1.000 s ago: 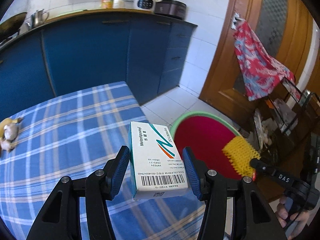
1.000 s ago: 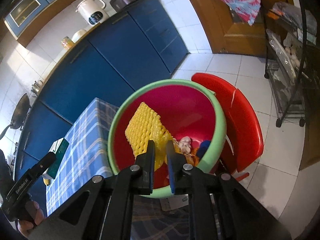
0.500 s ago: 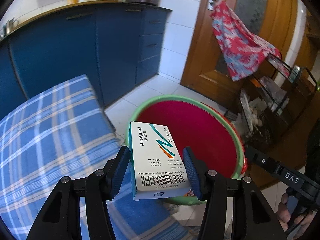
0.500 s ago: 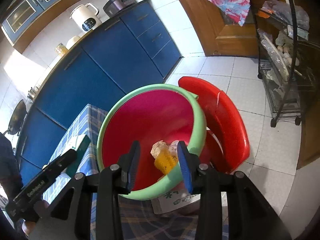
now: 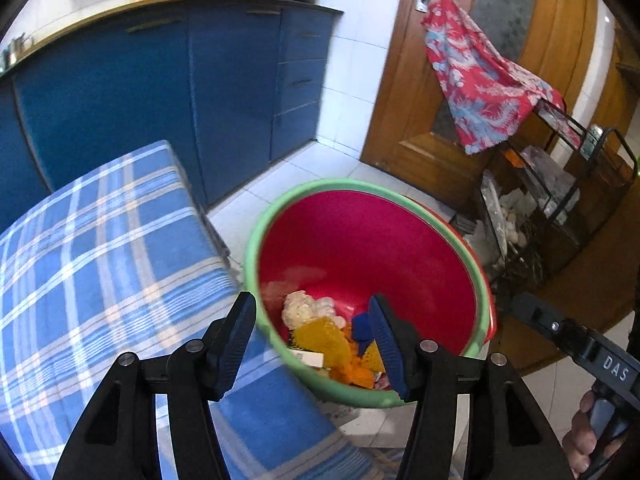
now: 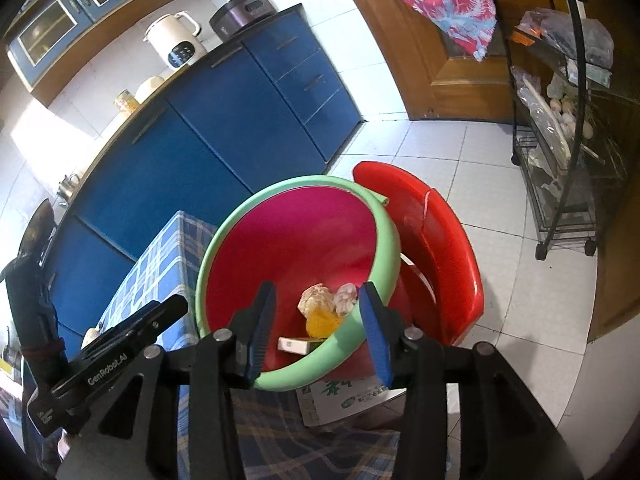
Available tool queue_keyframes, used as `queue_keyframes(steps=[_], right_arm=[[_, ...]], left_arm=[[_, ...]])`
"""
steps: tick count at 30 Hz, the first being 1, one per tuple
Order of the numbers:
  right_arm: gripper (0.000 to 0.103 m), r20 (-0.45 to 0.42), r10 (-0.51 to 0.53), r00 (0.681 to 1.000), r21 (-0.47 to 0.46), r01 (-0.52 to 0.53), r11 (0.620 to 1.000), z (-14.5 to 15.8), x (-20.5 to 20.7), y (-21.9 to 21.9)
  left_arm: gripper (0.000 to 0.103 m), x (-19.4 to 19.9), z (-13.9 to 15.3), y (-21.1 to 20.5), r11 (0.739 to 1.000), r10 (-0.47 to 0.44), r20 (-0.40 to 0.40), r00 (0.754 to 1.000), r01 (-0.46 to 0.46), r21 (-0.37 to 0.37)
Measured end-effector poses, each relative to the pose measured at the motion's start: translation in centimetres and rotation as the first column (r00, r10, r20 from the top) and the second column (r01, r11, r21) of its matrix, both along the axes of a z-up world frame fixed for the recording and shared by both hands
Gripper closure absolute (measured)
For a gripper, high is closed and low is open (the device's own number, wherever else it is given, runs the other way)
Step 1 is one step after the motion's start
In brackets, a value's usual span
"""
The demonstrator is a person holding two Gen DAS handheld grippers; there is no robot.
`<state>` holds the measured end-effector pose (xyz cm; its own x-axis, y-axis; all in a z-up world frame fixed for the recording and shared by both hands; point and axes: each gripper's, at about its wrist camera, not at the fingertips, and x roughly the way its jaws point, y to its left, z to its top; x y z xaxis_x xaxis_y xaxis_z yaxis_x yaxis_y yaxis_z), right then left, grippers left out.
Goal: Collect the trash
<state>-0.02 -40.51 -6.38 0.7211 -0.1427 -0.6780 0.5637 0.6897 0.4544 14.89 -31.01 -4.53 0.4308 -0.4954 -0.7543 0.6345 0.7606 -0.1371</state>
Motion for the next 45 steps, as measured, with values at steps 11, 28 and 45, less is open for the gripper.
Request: queue_keyframes(steps=[11,28,45], right_arm=[[0.035,0.019,0.104,0.994,-0.042,-0.104,0.994,2.4,0.5,5.0],[0.025,0.039,0.303,0.952,-0.130,-0.296,0.946,5.8,1.3,15.6],[0.012,0.033,0.421,0.906,-0.260,-0.399,0.880,7.7,0.1,23.7]], left_arm=[[0.043,-0.9,1.9,6.5,0.992,0.127,0.008,0.992,-0.127,0.008],[0.029,-4.3,5.1,19.8,0.924,0.382,0.069,0.922,-0.382,-0.012],[0.026,-8.2,7.5,27.4,0.849,0.527,0.129,0.840,-0.526,-0.042]])
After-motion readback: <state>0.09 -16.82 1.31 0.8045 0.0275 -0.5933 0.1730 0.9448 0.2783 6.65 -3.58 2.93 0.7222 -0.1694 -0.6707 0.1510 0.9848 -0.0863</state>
